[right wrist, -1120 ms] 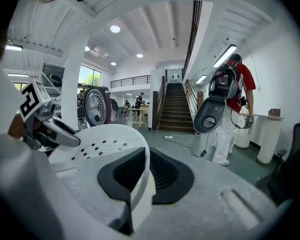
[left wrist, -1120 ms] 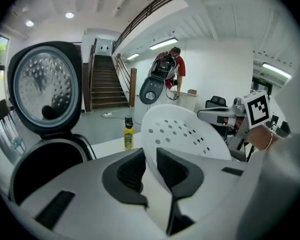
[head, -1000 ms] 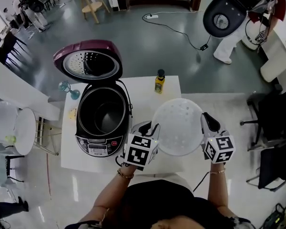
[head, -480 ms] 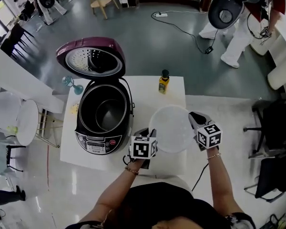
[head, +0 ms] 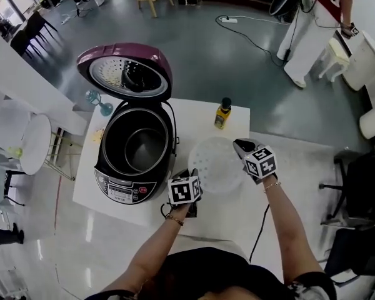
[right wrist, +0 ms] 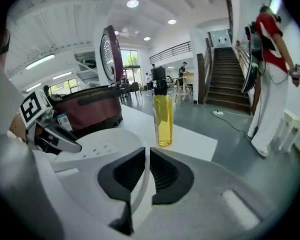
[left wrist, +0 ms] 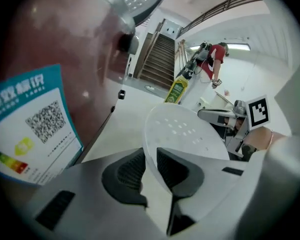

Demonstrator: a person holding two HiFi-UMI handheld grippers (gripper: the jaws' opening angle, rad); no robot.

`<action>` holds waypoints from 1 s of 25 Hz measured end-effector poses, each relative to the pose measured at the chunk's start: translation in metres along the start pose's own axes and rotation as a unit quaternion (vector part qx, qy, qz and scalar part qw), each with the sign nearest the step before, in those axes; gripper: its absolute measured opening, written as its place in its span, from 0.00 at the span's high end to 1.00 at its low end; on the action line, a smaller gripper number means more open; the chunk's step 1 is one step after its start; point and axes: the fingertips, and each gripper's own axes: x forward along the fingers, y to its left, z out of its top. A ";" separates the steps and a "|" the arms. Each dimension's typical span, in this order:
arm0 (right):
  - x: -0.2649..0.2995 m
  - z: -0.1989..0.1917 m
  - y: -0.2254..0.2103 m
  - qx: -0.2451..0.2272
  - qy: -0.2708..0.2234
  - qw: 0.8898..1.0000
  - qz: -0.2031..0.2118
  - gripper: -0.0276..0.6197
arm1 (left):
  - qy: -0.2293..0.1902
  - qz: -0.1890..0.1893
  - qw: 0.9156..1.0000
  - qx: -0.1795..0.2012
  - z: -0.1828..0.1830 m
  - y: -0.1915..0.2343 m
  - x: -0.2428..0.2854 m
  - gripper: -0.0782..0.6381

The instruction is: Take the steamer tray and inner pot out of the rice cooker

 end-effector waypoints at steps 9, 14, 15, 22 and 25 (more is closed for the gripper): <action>0.051 0.015 -0.011 -0.022 0.015 0.999 0.031 0.90 | -0.018 0.034 0.998 -0.054 0.011 0.019 0.018 0.79; 0.062 0.013 -0.017 -0.026 0.019 0.999 0.030 0.90 | -0.022 0.045 0.997 -0.060 0.012 0.023 0.027 0.79; 0.063 0.012 -0.019 -0.024 0.018 0.999 0.028 0.90 | -0.024 0.045 0.997 -0.060 0.013 0.023 0.028 0.79; 0.066 0.013 -0.029 -0.021 0.006 1.000 0.017 0.90 | -0.036 0.032 0.998 -0.038 0.022 0.016 0.035 0.77; 0.066 0.012 -0.028 -0.022 0.007 1.000 0.010 0.90 | -0.034 0.029 0.999 -0.003 0.022 0.006 0.030 0.65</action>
